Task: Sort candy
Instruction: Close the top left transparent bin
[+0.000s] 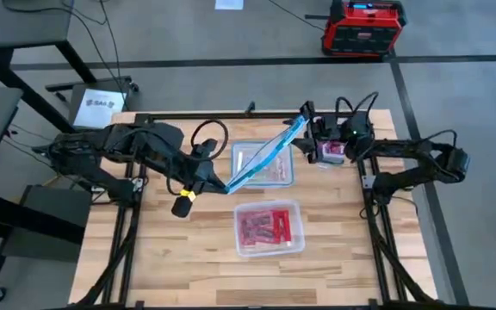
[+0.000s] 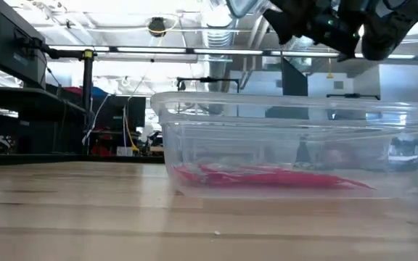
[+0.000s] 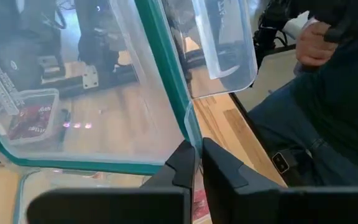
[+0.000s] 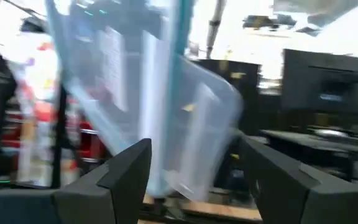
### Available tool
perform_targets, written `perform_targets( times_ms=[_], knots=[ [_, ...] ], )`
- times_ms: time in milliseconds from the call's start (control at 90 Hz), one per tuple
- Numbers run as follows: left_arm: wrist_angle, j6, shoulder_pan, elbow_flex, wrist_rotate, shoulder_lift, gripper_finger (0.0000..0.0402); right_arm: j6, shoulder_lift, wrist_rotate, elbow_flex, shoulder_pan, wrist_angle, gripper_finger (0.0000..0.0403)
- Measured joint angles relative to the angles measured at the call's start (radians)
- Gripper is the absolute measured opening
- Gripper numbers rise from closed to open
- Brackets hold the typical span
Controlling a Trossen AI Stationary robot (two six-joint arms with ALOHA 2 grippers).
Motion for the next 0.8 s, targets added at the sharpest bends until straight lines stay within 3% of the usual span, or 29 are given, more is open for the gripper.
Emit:
perform_targets(
  times_ms=[167,367,600,800],
  knots=[
    [0.002,0.001,-0.001,0.0,-0.006,0.0,0.0,0.035,0.0,-0.076,0.03,0.05,-0.021,0.0196],
    [0.004,-0.045,0.0,0.0,-0.041,0.0,0.0,0.023,-0.004,-0.091,0.032,0.058,-0.095,0.0028],
    [-0.087,-0.22,0.016,0.0,-0.112,-0.002,0.0029,0.122,-0.064,-0.102,0.032,0.058,-0.317,0.002],
    [-0.427,-0.381,0.067,0.0,-0.201,0.003,0.0094,0.153,-0.225,-0.089,0.032,0.04,-0.716,0.0014]
  ],
)
